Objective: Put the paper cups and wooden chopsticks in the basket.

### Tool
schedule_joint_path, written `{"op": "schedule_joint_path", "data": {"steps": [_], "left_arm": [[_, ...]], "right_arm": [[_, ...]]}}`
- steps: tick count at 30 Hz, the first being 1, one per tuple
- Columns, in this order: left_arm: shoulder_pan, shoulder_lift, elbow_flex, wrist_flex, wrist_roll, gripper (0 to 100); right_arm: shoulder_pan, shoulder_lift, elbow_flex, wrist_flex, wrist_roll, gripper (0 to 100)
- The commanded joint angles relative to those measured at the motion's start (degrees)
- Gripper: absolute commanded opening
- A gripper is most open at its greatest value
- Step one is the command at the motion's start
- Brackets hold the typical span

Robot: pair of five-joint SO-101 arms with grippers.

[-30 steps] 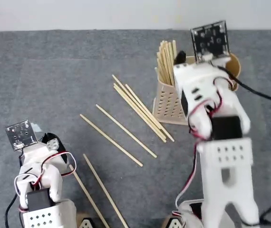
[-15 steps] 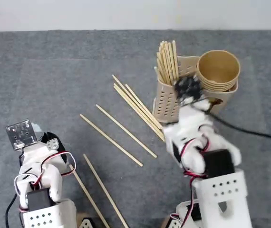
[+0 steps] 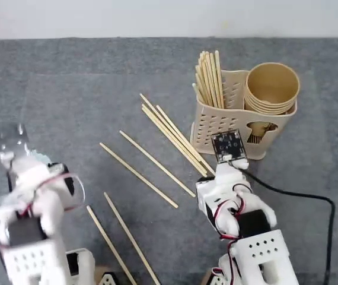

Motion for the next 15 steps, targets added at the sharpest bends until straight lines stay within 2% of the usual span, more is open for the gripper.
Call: {"op": "schedule_joint_path", "data": {"steps": [1,4,9,15], "left_arm": [[0.3,15.1,-10.0,0.1,-0.2,1],[1.9,25.4,-15.7,-0.2,1.4,1],[6.6,41.2,-23.9,-0.5,9.3,1],[15.2,59.2,-35.2,1.5,21.2,2]], "right_arm": [[-0.1,-1.1,1.1,-3.6,-2.1,2.0],[0.7,-1.1,1.3,-4.5,-4.1,2.2],[5.6,-0.7,1.5,-7.6,-7.2,2.2],[6.1,-1.0,3.2,-9.1,-8.0,2.2]]}}
